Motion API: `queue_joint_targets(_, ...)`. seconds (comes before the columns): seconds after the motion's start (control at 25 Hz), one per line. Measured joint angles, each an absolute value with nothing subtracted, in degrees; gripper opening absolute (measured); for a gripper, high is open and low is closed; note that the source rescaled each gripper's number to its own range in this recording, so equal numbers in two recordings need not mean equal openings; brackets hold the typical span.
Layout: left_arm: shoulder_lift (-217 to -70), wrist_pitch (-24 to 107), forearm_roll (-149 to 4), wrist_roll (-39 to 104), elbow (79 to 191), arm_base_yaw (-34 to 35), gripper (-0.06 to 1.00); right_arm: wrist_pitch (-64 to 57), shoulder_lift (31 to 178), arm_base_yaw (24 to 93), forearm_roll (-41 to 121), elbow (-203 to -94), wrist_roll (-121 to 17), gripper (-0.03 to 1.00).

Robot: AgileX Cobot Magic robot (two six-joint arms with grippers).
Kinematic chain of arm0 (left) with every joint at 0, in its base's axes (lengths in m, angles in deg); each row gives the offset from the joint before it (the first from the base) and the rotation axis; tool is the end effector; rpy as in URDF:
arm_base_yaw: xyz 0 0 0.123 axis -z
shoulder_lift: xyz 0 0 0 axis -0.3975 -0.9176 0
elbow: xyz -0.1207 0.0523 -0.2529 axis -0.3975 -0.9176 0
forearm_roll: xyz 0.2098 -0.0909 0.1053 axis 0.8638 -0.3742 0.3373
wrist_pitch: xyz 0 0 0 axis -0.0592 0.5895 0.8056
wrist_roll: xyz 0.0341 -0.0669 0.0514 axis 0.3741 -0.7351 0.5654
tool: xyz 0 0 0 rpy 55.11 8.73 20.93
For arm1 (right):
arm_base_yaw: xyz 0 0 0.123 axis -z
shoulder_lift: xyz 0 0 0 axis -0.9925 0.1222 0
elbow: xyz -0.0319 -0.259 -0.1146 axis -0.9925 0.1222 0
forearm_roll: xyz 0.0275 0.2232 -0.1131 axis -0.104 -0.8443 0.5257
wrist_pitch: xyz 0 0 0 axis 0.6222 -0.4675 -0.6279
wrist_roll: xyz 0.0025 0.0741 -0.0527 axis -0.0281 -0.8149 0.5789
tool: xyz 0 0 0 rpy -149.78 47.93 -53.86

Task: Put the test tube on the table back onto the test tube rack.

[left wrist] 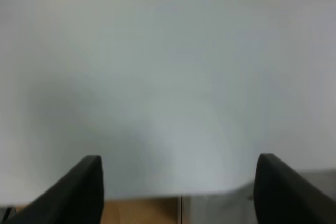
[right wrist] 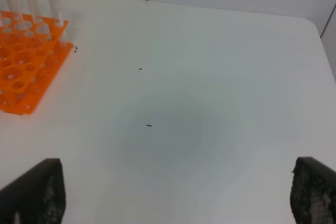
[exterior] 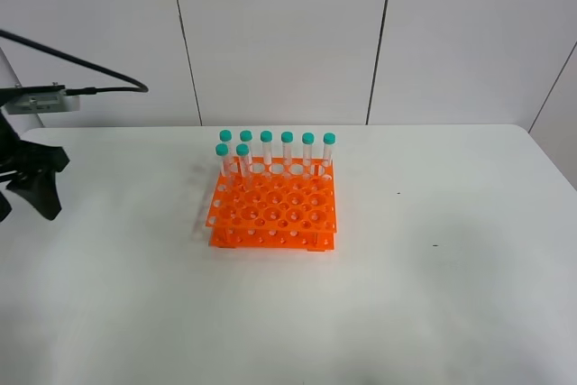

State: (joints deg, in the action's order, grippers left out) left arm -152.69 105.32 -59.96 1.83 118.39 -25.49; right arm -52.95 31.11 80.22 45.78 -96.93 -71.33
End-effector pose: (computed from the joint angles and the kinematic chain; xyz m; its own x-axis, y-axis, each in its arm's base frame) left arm 0.2616 0.0078 0.2761 -0.9899 0.0199 -0.1401 0.0216 0.9997 -0.0101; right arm -0.0047 0.0022 0.2809 -0.4092 -0.0639 -0.9102 -0.0905 0.9955 -0.0292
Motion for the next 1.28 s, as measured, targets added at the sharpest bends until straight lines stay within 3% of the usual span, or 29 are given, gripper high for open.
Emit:
queue_joint_targets(0.36,-119.97,105.44,-59.90,1.08,96.18,-25.49,0.98,-52.95,31.11,80.22,45.78,-96.93,-71.33,0.96)
queue_joint_targets(0.76,-86.19,98.82,-59.90,-0.40,84.02,-25.49,0.98,-52.95,31.11,80.22,45.78,-96.93,-71.33,0.96)
queue_joint_targets(1.28,-79.67,98.53,-58.84,-0.47,83.96,-25.49,0.98,-52.95,31.11,80.22,45.78,-96.93,-71.33,0.96)
